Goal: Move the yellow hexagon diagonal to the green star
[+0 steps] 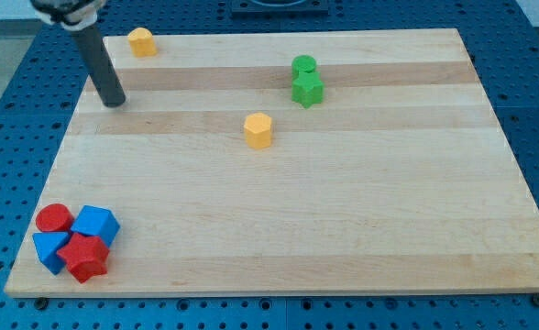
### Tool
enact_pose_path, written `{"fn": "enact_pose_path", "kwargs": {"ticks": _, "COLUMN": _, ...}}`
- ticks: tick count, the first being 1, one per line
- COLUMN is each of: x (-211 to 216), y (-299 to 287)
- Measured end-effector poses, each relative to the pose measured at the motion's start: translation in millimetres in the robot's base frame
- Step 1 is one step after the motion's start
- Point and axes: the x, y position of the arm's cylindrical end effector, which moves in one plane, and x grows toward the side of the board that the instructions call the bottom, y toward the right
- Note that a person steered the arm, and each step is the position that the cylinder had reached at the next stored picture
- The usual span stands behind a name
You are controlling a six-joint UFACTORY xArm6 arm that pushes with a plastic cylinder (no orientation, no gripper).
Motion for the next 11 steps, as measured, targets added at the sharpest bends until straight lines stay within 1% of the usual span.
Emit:
{"fn": "enact_pose_path", "kwargs": {"ticks": 1, "x": 74, "y": 9}}
{"fn": "enact_pose_path", "kwargs": {"ticks": 2, "x": 112, "y": 62}}
{"fn": "enact_pose_path", "kwargs": {"ticks": 3, "x": 110, "y": 129}}
{"fn": "enact_pose_path", "kwargs": {"ticks": 4, "x": 93, "y": 168}}
{"fn": "enact_pose_path", "kwargs": {"ticks": 5, "x": 69, "y": 187}}
{"fn": "enact_pose_path", "kwargs": {"ticks": 6, "x": 66, "y": 191}}
{"fn": "enact_pose_path", "kwargs": {"ticks": 7, "x": 70, "y": 214}}
{"fn": "enact_pose_path", "kwargs": {"ticks": 8, "x": 61, "y": 238}}
{"fn": "enact_pose_path", "kwargs": {"ticks": 9, "x": 38, "y": 236}}
{"fn": "enact_pose_path", "kwargs": {"ticks": 10, "x": 36, "y": 235}}
{"fn": "enact_pose_path", "kwargs": {"ticks": 11, "x": 56, "y": 260}}
